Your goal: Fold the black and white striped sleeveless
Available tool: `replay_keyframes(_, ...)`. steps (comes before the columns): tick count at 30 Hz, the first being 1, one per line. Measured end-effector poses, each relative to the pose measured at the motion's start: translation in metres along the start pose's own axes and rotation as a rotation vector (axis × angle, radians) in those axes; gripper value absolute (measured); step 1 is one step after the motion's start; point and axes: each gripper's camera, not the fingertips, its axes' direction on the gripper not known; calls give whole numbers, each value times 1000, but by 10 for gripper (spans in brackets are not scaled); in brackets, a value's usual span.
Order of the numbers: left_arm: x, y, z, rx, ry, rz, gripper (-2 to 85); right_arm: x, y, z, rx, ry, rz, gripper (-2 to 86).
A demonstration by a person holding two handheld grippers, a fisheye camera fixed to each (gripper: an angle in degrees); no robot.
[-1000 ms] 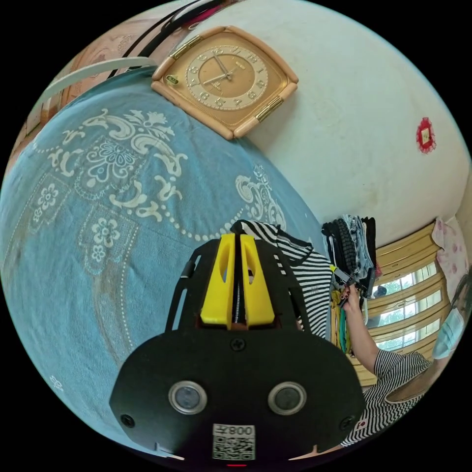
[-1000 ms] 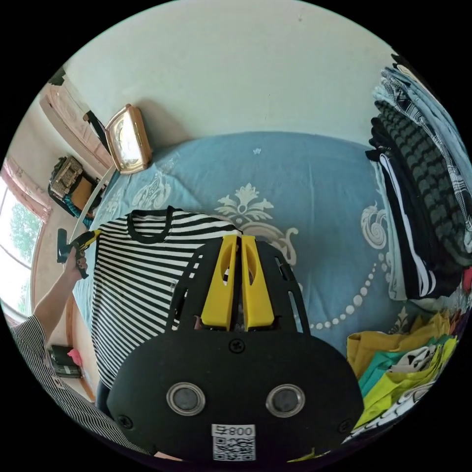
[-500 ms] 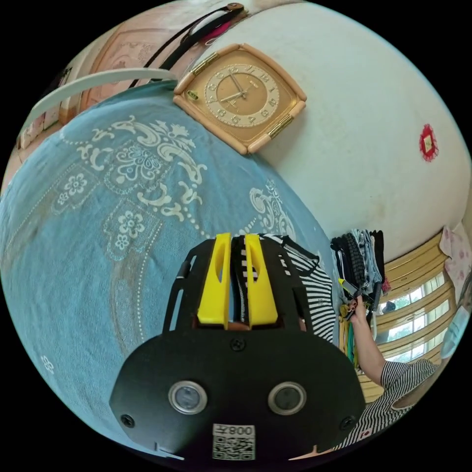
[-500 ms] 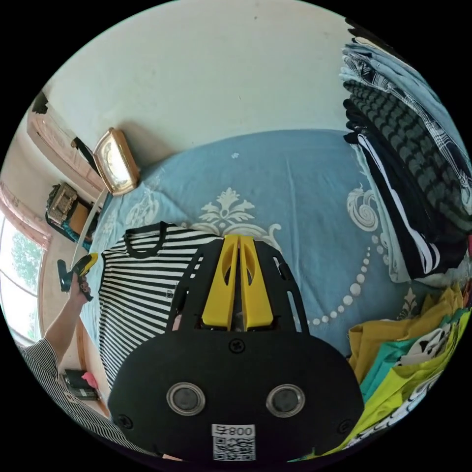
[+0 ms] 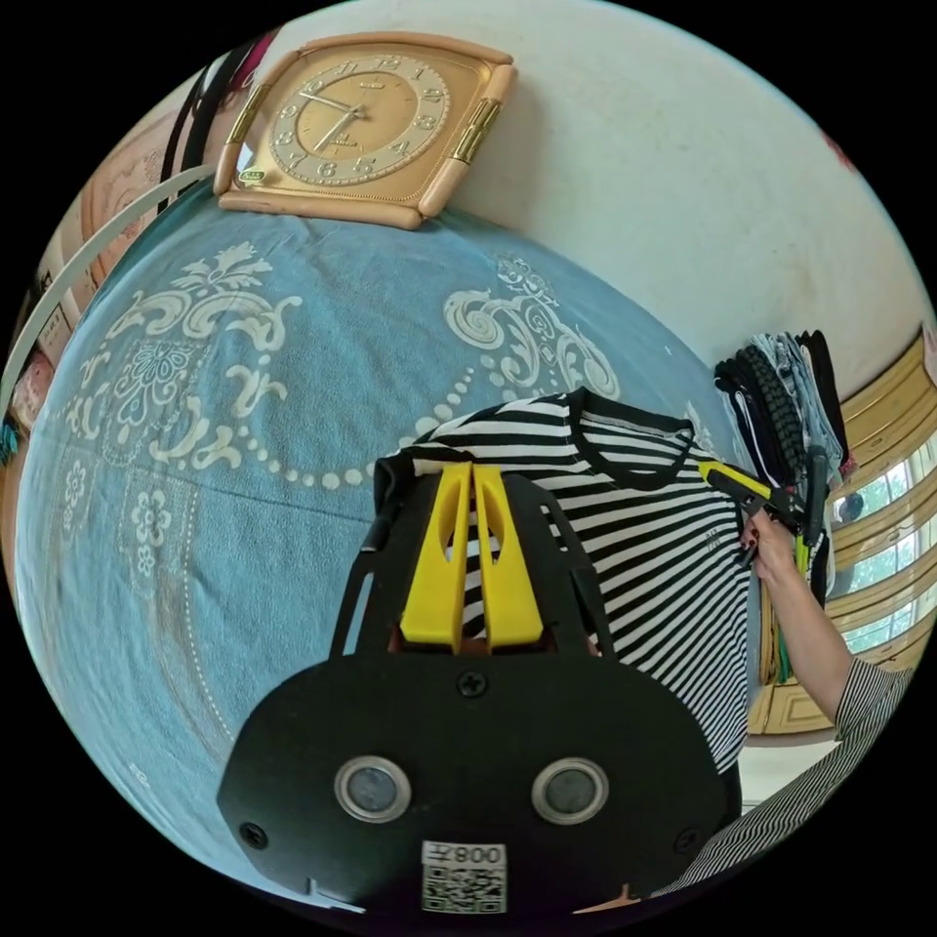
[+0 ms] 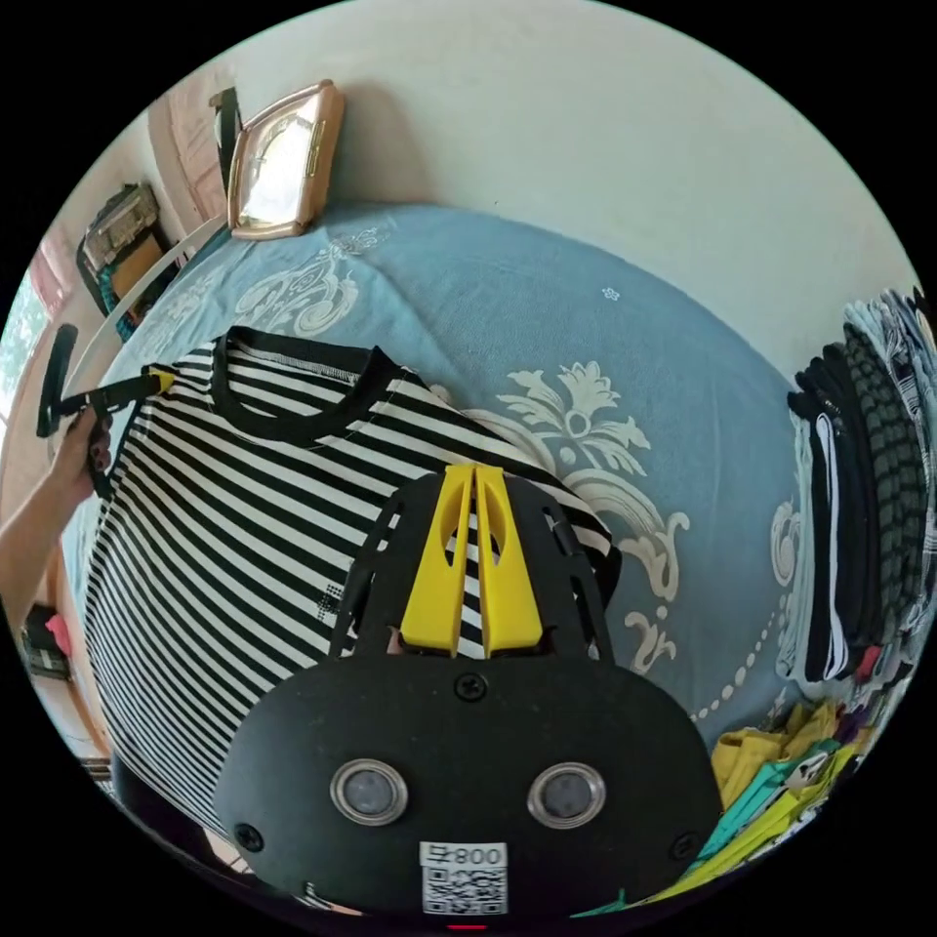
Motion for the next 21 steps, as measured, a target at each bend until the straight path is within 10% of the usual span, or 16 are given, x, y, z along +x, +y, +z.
replay_keyframes(10,-7,100,-88,101,103,4,53,22,59,-73,0,-51,97,1)
replay_keyframes(21,-68,389,-194,-96,226,-297,110,25,348,-182,-163,-346,340,2)
